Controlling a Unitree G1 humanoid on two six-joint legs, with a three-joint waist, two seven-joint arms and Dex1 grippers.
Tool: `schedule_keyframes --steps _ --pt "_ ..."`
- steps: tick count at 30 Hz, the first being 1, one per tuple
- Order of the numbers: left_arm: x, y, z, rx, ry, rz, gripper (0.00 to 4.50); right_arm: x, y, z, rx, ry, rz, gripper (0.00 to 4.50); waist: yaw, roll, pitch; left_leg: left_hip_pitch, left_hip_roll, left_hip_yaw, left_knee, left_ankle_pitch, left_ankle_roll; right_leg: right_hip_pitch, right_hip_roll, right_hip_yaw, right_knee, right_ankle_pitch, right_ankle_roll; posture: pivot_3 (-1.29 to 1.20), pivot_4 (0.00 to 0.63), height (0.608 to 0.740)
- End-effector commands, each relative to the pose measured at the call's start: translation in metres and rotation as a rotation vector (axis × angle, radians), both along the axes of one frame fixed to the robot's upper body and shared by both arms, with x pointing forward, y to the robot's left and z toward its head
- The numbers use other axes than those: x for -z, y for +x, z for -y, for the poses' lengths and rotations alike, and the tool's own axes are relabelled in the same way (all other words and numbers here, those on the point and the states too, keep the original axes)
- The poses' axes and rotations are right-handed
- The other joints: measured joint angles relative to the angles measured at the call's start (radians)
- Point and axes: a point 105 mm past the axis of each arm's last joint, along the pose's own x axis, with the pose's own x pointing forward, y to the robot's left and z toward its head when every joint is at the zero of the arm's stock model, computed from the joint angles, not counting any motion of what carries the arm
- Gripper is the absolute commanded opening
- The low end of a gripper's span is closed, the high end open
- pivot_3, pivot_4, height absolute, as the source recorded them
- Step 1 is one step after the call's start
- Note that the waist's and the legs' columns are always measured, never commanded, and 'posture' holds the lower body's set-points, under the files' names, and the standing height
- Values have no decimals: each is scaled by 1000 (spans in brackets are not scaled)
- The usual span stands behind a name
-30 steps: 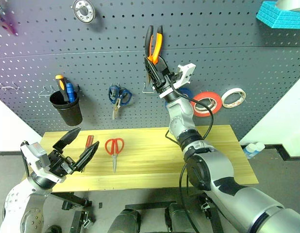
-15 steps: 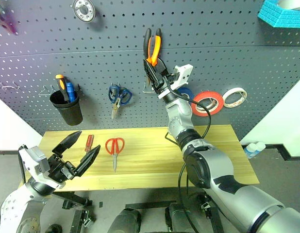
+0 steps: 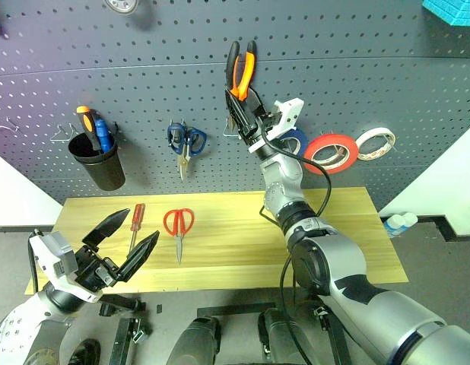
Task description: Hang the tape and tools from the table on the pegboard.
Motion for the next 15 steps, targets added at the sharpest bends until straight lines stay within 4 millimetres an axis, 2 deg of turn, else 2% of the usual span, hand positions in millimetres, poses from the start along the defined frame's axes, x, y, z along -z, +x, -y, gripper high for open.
schedule_keyframes --steps 1,7,15 --pt "-9 -1 1 14 16 31 4500 -28 -3 9 50 32 96 2075 -1 -1 2 0 0 0 0 0 0 0 0 0 0 0 0 150 210 740" --pt "-11 -3 0 20 24 28 4500 -12 -2 10 131 -33 83 2075 -1 -1 10 -1 0 0 0 0 0 0 0 0 -1 0 0 157 224 740" --pt "-8 -8 -2 18 27 12 4500 13 -3 0 149 -93 34 2075 -2 -1 20 -1 0 0 -2 0 1 -1 0 0 -2 -1 0 168 232 740"
